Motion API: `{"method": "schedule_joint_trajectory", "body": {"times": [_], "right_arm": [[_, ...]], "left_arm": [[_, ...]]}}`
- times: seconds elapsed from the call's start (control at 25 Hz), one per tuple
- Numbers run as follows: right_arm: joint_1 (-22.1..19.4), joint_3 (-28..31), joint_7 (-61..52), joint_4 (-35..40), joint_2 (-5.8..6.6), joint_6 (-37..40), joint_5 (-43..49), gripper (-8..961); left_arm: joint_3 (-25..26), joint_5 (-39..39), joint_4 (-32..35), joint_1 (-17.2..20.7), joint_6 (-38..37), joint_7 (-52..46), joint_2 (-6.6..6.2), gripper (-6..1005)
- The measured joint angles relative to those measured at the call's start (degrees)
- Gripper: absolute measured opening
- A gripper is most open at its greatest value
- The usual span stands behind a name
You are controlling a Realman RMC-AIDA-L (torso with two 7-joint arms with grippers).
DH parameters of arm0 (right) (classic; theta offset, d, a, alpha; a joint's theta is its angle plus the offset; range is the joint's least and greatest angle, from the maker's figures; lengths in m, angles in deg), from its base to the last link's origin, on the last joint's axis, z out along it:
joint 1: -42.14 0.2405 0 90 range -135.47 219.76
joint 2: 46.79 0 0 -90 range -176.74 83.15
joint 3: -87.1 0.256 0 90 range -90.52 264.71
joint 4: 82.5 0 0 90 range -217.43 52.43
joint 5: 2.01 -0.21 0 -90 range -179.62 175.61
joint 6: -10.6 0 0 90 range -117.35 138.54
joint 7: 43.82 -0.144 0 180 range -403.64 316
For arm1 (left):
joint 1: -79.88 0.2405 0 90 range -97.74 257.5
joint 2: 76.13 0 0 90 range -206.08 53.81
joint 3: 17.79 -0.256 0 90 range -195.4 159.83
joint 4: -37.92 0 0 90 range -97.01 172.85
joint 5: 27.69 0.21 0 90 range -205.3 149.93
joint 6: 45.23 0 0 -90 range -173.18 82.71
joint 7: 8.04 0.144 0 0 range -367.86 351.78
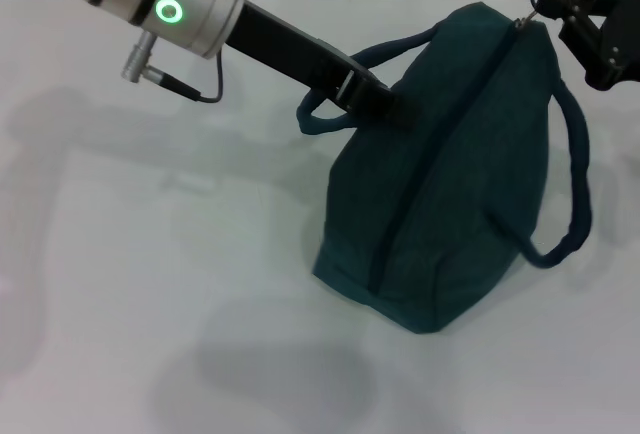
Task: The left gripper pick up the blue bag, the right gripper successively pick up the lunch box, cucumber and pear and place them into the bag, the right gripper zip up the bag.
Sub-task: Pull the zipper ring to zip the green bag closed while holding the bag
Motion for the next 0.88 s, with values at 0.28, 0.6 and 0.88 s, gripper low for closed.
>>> {"method": "schedule_joint_trajectory", "body": {"times": [0.28, 0.6, 0.88], "right_arm": [[-0.2, 0.1, -1.8, 0.4, 0.32, 5.2, -0.1, 7], [-0.2, 0.0, -1.4, -0.1, 0.35, 0.5, 0.3, 7], [-0.5, -0.2, 0.4, -0.7, 0.34, -3.3, 0.4, 6]], "left_arm": [[-0.5, -0.1, 0.2, -1.9, -4.3, 0.2, -1.73, 53], [-0.8, 0.7, -0.4, -1.4, -6.2, 2.5, -2.31, 47], [-0.9, 1.3, -0.5, 0.2, -6.8, 3.9, -2.19, 48]]}}
